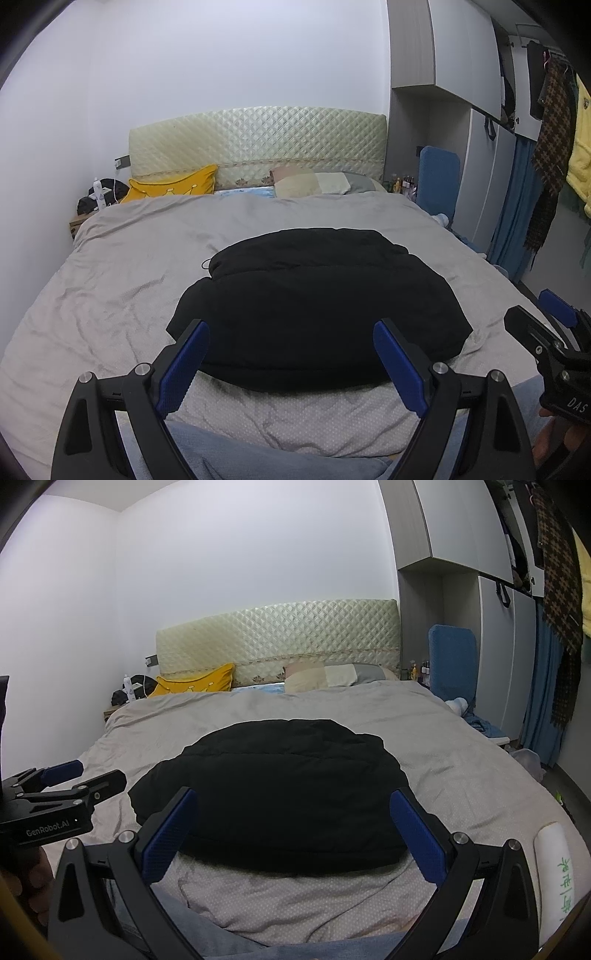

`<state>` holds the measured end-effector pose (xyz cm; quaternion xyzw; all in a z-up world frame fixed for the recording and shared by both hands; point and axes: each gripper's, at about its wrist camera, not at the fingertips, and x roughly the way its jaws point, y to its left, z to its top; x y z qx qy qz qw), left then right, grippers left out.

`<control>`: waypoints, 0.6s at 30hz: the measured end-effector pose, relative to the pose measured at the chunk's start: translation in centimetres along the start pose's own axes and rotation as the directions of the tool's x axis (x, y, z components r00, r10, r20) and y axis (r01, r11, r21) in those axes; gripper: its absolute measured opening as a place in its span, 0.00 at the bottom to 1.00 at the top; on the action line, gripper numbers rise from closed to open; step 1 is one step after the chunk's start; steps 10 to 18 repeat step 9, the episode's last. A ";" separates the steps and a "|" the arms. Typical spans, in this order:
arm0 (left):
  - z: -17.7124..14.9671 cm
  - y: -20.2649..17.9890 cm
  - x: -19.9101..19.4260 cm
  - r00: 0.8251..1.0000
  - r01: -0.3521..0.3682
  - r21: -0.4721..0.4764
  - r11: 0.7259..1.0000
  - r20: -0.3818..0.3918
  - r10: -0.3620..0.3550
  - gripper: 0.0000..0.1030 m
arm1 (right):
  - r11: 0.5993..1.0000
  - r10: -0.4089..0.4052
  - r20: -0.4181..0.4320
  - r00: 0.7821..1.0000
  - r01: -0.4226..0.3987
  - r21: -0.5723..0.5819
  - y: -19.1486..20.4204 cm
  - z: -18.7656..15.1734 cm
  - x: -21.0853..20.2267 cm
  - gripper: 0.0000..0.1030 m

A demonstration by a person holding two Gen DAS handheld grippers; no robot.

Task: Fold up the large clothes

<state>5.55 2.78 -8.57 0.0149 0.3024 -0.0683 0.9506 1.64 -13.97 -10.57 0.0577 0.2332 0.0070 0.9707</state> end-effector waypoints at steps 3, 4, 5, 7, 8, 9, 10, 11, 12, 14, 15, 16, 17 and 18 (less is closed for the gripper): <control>0.0 0.0 0.0 1.000 0.001 0.001 1.000 0.001 -0.001 0.88 | 1.000 0.000 -0.002 1.000 0.000 0.004 -0.1 0.0 0.1 1.00; 0.0 0.0 0.1 1.000 0.001 0.004 1.000 0.000 -0.001 0.88 | 1.000 -0.001 -0.002 1.000 0.001 0.003 0.0 0.0 0.1 1.00; 0.0 0.0 0.1 1.000 0.001 0.005 1.000 -0.001 -0.001 0.88 | 1.000 -0.002 -0.002 1.000 0.002 0.002 -0.1 0.0 0.1 1.00; 0.1 0.0 0.1 1.000 0.001 0.007 1.000 -0.002 0.000 0.88 | 1.000 -0.001 -0.004 1.000 0.001 0.004 -0.1 0.0 0.1 1.00; 0.1 0.0 0.1 1.000 0.002 0.006 1.000 -0.002 -0.002 0.88 | 1.000 -0.002 -0.003 1.000 0.002 0.004 -0.1 0.0 0.1 1.00; 0.1 0.0 0.1 1.000 0.003 0.008 1.000 -0.001 -0.003 0.88 | 1.000 -0.003 -0.003 1.000 0.003 0.004 -0.1 0.0 0.1 1.00; 0.1 0.0 0.1 1.000 0.003 0.008 1.000 -0.001 -0.003 0.88 | 1.000 -0.003 -0.003 1.000 0.003 0.004 -0.1 0.0 0.1 1.00; 0.1 0.0 0.1 1.000 0.003 0.008 1.000 -0.001 -0.003 0.88 | 1.000 -0.003 -0.003 1.000 0.003 0.004 -0.1 0.0 0.1 1.00; 0.1 0.0 0.1 1.000 0.003 0.008 1.000 -0.001 -0.003 0.88 | 1.000 -0.003 -0.003 1.000 0.003 0.004 -0.1 0.0 0.1 1.00; 0.1 0.0 0.1 1.000 0.003 0.008 1.000 -0.001 -0.003 0.88 | 1.000 -0.003 -0.003 1.000 0.003 0.004 -0.1 0.0 0.1 1.00; 0.1 0.0 0.1 1.000 0.003 0.008 1.000 -0.001 -0.003 0.88 | 1.000 -0.003 -0.003 1.000 0.003 0.004 -0.1 0.0 0.1 1.00; 0.1 0.0 0.1 1.000 0.003 0.008 1.000 -0.001 -0.003 0.88 | 1.000 -0.003 -0.003 1.000 0.003 0.004 -0.1 0.0 0.1 1.00; 0.1 0.0 0.1 1.000 0.003 0.008 1.000 -0.001 -0.003 0.88 | 1.000 -0.003 -0.003 1.000 0.003 0.004 -0.1 0.0 0.1 1.00; 0.1 0.0 0.1 1.000 0.003 0.008 1.000 -0.001 -0.003 0.88 | 1.000 -0.003 -0.003 1.000 0.003 0.004 -0.1 0.0 0.1 1.00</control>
